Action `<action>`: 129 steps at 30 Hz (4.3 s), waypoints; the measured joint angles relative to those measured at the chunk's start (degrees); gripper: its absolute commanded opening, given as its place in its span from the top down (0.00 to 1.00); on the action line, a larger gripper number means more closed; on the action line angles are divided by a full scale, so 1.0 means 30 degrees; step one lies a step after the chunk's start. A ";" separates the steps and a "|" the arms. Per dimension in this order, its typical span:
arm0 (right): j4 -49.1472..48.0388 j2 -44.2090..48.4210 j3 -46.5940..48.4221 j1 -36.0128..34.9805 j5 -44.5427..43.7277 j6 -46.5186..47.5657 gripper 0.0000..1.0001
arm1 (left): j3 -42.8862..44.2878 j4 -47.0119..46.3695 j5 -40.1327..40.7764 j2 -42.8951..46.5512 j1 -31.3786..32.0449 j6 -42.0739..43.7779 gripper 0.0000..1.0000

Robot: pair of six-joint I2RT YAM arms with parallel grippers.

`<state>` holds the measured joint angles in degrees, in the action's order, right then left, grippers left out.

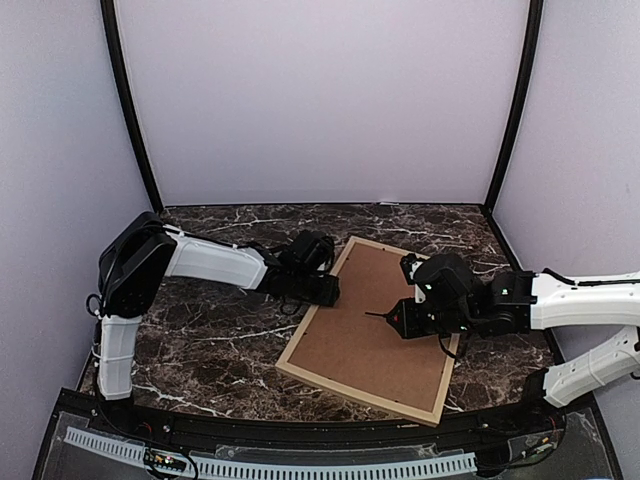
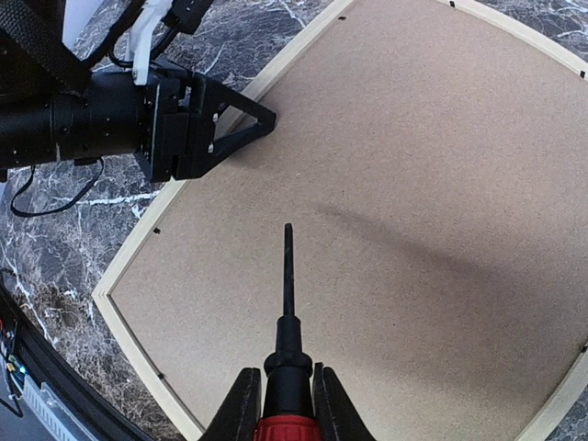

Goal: Take the photo out of the frame
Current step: Rotate the photo frame at the center of the board, then hold the photo frame at the center of the board, then release the fastener from the backboard.

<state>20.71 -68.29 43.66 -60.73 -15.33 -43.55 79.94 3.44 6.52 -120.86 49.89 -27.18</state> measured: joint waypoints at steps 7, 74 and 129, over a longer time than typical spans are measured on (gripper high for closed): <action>0.0015 0.0022 0.0000 0.0000 -0.0007 0.0000 1.00 | 0.0743 0.0321 0.0335 -0.0313 -0.0736 -0.0641 0.92; -0.2951 0.0146 -0.0335 -0.0007 0.3716 0.0809 1.00 | -1.7143 0.0408 -0.2426 1.7602 -0.0321 -0.3971 0.49; -0.6623 -0.7715 0.2790 -0.3126 0.6492 0.2346 1.00 | -1.7697 -0.4539 -0.7868 1.3646 -0.0321 -0.4087 0.82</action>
<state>0.84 -91.44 52.03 -70.11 4.14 -36.51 26.85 -10.17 -17.08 -79.92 48.93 -39.44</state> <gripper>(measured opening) 0.193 0.192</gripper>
